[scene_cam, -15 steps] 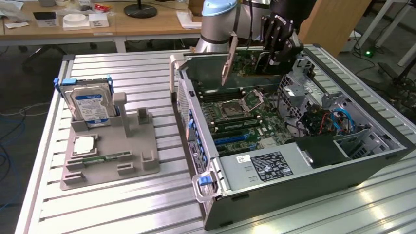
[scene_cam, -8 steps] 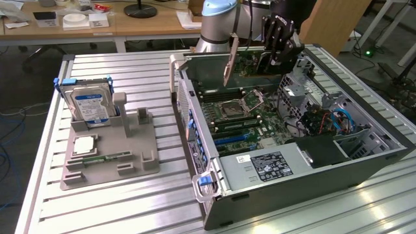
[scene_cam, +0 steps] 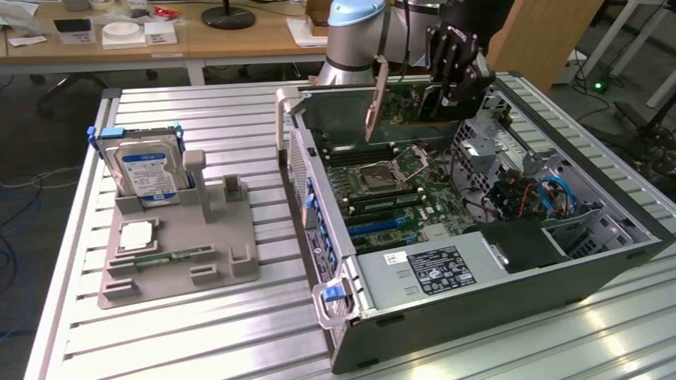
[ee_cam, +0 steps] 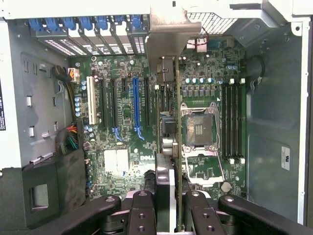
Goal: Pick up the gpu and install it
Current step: 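Insert the gpu into the slot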
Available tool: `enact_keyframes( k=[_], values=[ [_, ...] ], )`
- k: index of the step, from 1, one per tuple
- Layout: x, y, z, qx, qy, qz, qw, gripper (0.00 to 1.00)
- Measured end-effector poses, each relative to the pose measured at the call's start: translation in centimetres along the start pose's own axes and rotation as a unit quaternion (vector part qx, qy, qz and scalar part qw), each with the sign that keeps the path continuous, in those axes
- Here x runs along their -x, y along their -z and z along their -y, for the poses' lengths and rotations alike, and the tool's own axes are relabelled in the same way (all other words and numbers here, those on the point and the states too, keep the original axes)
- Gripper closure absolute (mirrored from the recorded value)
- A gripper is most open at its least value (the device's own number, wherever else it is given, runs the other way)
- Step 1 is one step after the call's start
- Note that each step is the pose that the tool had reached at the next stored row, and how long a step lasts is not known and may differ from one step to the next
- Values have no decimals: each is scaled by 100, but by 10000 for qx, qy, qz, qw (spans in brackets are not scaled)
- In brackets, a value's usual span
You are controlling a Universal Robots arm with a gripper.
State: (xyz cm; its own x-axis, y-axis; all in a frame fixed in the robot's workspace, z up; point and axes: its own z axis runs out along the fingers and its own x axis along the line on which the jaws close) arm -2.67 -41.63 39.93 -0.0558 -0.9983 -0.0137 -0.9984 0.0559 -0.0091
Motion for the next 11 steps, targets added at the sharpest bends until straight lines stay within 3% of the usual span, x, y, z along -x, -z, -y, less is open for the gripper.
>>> enact_keyframes(
  k=[11],
  values=[
    [-2,-73,-2,-4,0,2,10000,72]
  ],
)
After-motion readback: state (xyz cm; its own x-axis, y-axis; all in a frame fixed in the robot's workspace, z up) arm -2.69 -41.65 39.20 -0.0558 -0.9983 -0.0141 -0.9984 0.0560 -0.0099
